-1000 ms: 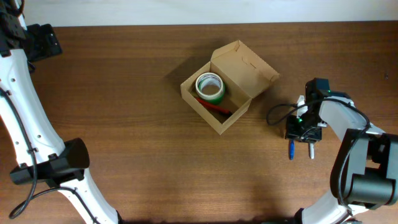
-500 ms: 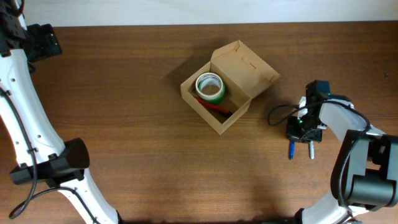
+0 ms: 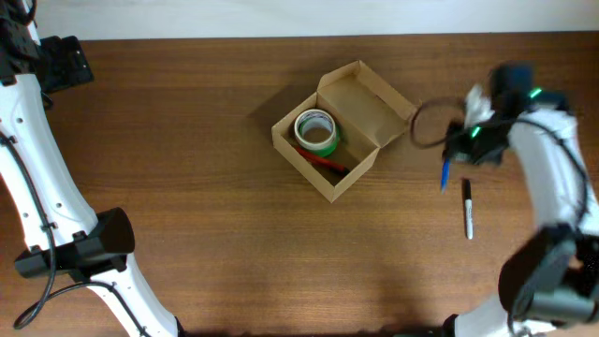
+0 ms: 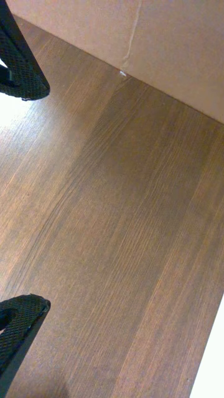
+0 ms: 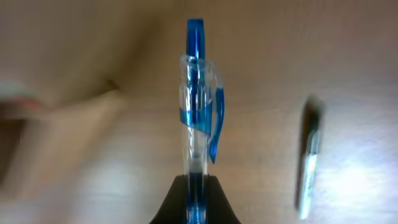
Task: Pack container
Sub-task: 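Carry the blue pen over the box and drop it inside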
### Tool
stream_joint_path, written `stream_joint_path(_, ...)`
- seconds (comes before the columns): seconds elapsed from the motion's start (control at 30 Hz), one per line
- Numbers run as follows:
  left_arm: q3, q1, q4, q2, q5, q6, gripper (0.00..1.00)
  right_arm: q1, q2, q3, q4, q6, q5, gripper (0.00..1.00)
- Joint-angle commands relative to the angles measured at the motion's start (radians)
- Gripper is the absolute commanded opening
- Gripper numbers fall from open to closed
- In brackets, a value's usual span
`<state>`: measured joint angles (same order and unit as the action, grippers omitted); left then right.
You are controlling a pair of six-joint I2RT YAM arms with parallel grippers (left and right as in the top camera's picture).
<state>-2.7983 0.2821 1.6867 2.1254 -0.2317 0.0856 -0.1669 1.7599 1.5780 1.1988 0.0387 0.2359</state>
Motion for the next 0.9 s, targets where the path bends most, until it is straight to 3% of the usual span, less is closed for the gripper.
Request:
stream_joint_path(0.0,0.003,0.004,0.000,0.008,0.007,-0.012,1.00,0.037,-0.095,0.266,0.092,-0.035,0.049,0.04)
stream_joint_path(0.2,0.003,0.004,0.000,0.008,0.007,-0.012,1.00,0.225,-0.095,0.593,0.204,-0.085,0.026,0.04)
stream_joint_path(0.37,0.003,0.004,0.000,0.008,0.008,-0.012,1.00,0.458,-0.059,0.614,0.207,-0.093,-0.186,0.04)
stream_joint_path(0.5,0.003,0.004,0.000,0.008,0.007,-0.012,1.00,0.582,0.057,0.613,0.211,-0.184,-0.222,0.04)
stream_joint_path(0.87,0.003,0.004,0.000,0.008,0.007,-0.012,1.00,0.611,0.374,0.613,0.181,-0.342,-0.213,0.03)
